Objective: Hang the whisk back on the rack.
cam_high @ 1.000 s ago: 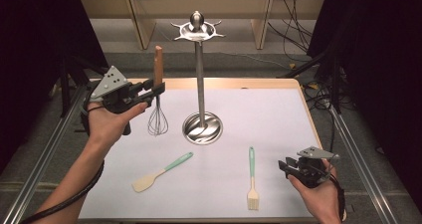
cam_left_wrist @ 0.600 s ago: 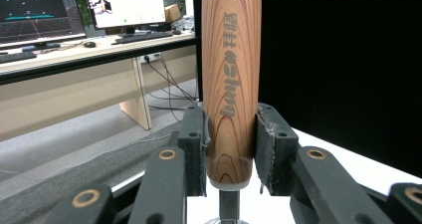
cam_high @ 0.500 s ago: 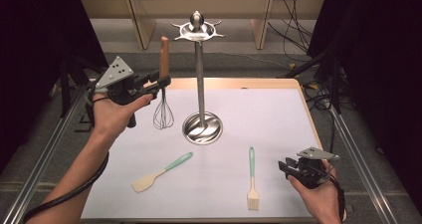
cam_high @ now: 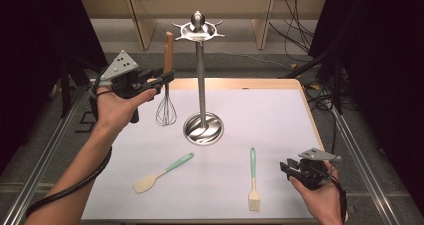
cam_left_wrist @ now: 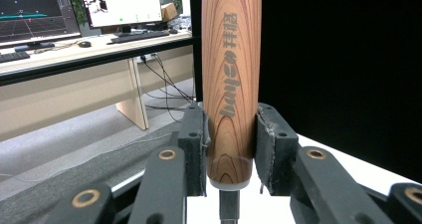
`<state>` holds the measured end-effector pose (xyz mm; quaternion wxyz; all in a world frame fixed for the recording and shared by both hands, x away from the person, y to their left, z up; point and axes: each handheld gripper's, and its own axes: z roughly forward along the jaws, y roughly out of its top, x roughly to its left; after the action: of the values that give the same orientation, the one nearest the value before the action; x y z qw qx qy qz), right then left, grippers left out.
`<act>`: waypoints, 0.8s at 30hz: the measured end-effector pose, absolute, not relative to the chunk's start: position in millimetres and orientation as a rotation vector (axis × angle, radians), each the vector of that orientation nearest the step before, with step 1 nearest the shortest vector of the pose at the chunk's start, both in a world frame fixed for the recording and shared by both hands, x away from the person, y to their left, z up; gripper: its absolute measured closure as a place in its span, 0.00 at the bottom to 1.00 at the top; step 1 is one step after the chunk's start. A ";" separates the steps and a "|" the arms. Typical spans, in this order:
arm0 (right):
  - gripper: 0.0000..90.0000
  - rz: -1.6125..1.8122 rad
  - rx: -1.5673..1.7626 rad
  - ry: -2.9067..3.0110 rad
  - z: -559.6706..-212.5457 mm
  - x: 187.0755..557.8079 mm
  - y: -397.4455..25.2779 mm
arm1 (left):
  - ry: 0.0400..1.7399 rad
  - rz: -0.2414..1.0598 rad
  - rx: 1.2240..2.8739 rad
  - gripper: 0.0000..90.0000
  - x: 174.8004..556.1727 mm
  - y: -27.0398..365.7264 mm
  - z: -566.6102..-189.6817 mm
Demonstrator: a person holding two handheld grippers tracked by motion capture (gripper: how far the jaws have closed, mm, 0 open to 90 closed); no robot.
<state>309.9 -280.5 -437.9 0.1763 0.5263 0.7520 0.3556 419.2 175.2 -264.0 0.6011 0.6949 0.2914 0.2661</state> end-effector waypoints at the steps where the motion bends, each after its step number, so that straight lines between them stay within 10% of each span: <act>1: 0.74 1.008 1.491 2.128 -438.1 309.7 -280.5 | 0.674 0.616 1.614 0.75 419.7 174.9 -264.1; 24: 0.74 0.982 1.441 2.137 -438.9 310.3 -284.6 | 0.672 0.598 1.656 0.75 432.0 152.0 -267.7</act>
<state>310.3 -284.6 -438.9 0.1908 0.5128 0.7605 0.3497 432.0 152.0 -267.7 0.5880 0.7106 0.2886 0.2569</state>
